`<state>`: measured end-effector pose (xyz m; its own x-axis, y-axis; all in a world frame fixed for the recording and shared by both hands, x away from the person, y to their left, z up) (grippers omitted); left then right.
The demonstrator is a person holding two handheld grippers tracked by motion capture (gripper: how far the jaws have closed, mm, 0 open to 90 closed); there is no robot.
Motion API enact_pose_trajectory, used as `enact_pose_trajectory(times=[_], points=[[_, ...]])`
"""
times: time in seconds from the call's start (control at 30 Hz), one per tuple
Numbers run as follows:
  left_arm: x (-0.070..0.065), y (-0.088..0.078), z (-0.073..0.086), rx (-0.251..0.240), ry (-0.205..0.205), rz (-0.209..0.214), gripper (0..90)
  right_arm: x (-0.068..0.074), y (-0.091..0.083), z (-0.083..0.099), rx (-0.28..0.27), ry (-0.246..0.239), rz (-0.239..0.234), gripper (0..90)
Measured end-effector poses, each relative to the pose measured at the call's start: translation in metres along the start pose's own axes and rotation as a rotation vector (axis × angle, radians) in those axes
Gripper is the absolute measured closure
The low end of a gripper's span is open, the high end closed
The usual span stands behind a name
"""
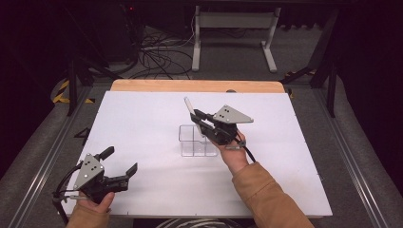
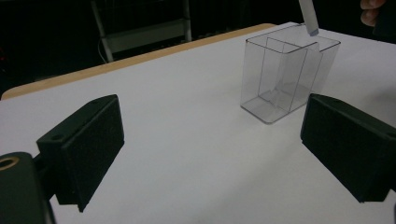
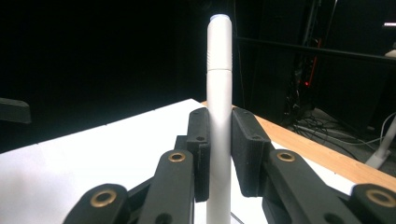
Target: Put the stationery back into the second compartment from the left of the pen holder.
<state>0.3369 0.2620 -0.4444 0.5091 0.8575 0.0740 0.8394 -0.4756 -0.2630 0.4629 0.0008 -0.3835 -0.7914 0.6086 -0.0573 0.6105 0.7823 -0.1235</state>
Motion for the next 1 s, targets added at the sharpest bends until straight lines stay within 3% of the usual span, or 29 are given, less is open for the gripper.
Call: enact_pose_trajectory(times=[0.37, 1.0], points=[[0.0, 0.0, 0.0, -0.001, 0.0, 0.0, 6.9, -0.002, 0.01, 0.014, 0.038, 0.043, 0.019, 78.4], [-0.001, 0.0, 0.0, 0.001, -0.002, 0.001, 6.9, -0.002, 0.01, 0.035, 0.097, 0.076, 0.029, 78.3]])
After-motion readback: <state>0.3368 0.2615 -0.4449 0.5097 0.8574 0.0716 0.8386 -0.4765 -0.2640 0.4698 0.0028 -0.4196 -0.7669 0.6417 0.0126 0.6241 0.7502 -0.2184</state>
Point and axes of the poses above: each handheld gripper's, and its own axes: y roughly forward along the jaws, z roughly out of its underside, x roughly to its left, the point moved 7 cm from there along y, roughly forward along the jaws
